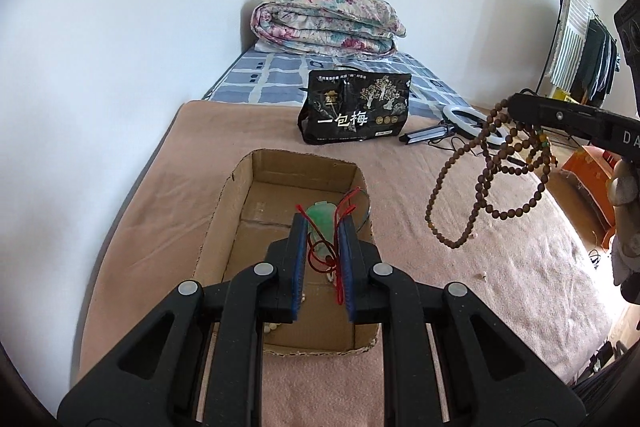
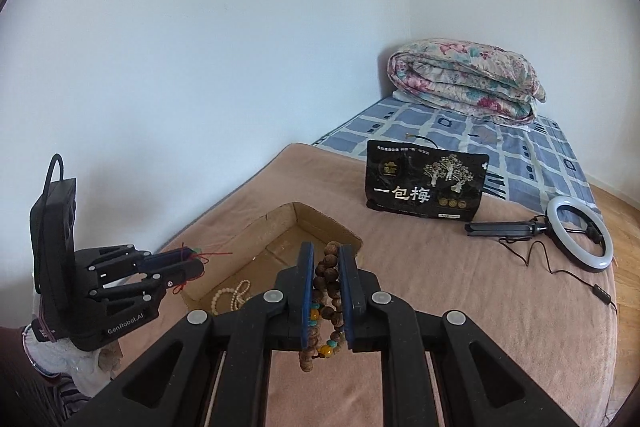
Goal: Organize jewelry
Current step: 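Lift the pendant in the left tool and the beads in the right tool over the box, then open both tools to drop the pendant and prayer beads into the box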
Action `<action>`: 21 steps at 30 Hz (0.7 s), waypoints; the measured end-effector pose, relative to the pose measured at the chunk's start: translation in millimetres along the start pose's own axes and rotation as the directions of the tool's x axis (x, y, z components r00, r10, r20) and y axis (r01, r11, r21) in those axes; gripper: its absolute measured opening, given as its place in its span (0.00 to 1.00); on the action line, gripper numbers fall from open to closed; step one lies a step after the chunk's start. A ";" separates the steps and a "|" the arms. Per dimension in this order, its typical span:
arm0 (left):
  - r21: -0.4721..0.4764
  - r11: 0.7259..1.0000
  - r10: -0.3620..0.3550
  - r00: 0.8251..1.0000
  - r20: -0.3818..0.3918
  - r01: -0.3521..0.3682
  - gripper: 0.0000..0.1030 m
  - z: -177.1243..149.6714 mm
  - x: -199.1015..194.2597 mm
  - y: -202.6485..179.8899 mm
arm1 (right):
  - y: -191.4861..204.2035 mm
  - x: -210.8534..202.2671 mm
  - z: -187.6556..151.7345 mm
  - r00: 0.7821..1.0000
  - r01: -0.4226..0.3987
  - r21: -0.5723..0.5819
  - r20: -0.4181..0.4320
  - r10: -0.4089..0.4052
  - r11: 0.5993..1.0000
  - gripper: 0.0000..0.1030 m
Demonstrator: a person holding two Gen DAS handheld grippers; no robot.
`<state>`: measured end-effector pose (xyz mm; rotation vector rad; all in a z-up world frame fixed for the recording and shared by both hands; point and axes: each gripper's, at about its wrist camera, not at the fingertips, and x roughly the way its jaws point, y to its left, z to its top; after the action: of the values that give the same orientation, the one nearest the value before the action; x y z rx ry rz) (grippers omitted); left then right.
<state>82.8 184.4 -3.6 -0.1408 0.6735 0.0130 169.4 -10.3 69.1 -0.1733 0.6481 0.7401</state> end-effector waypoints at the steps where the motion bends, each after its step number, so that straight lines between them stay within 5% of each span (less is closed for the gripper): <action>1: -0.002 1.000 0.005 1.000 -0.003 -0.005 0.14 -0.8 1.1 3.1 | 3.0 5.3 2.3 1.000 -0.005 -0.001 -0.002 0.005 1.000 0.10; 21: -0.121 0.993 -0.016 0.993 -0.120 0.001 0.14 -17.2 45.1 38.1 | 28.5 118.9 24.5 0.996 -0.014 0.004 -0.089 0.014 1.000 0.10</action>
<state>105.2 218.3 -49.7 -0.2626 0.7930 0.0374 228.0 87.6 18.8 -0.1999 0.7359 0.7479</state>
